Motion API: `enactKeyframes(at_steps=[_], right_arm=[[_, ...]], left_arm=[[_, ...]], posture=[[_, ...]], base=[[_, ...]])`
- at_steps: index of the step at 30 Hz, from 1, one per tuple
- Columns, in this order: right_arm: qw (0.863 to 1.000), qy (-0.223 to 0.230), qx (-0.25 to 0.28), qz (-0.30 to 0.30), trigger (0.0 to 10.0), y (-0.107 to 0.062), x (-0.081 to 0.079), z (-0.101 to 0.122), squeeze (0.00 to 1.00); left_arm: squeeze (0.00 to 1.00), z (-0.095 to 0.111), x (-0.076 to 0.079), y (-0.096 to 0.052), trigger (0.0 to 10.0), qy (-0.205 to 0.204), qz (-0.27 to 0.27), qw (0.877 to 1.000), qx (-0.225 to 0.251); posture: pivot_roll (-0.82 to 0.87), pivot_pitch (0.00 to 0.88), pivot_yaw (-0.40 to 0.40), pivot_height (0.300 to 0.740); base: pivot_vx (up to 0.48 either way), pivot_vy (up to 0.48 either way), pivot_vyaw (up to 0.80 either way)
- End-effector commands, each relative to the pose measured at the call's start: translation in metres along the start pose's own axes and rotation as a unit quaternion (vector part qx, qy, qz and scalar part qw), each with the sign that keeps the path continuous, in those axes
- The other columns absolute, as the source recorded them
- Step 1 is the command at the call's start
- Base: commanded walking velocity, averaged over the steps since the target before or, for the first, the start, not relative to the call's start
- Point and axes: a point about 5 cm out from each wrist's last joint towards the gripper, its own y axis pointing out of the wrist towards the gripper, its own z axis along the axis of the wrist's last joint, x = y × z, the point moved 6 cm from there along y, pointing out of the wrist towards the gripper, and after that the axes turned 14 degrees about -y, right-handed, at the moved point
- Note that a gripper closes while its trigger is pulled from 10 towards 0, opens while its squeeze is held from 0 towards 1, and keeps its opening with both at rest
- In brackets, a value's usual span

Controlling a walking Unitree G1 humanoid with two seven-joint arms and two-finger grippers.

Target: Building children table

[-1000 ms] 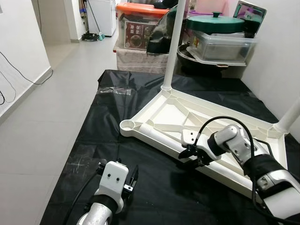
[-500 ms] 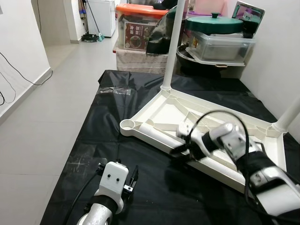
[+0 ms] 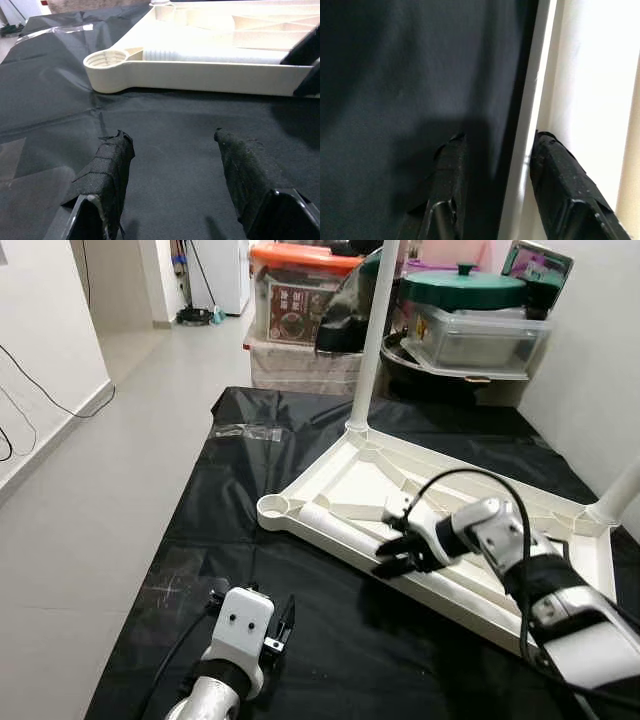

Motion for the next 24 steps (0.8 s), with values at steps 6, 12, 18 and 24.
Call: enactKeyframes(at_steps=[6,12,18,24], right_arm=[[0.999,0.006,-0.044,0.01,10.0,0.007,-0.008,-0.015,0.0],[0.998,-0.019,-0.064,0.019,1.3,0.012,-0.012,-0.02,0.0],[0.995,-0.08,-0.045,0.046,0.0,0.009,-0.018,-0.01,0.0],[0.987,-0.138,-0.007,0.083,0.0,-0.002,-0.027,0.005,0.0]], left_arm=[[0.0,0.0,0.003,-0.001,10.0,0.003,-0.005,1.0,0.0],[0.0,0.0,0.004,-0.001,10.0,0.003,-0.005,1.0,-0.001],[0.0,0.001,0.004,-0.001,10.0,0.003,-0.005,1.0,0.001],[0.0,0.002,0.004,-0.001,10.0,0.004,-0.004,1.0,0.003]], posture=[[0.06,0.007,-0.093,0.74],[0.06,0.012,-0.098,0.74],[0.06,0.012,-0.099,0.74],[0.06,0.01,-0.098,0.74]], base=[[0.0,0.0,0.0],[0.0,0.0,0.0],[0.0,0.0,0.0],[0.0,0.0,0.0]])
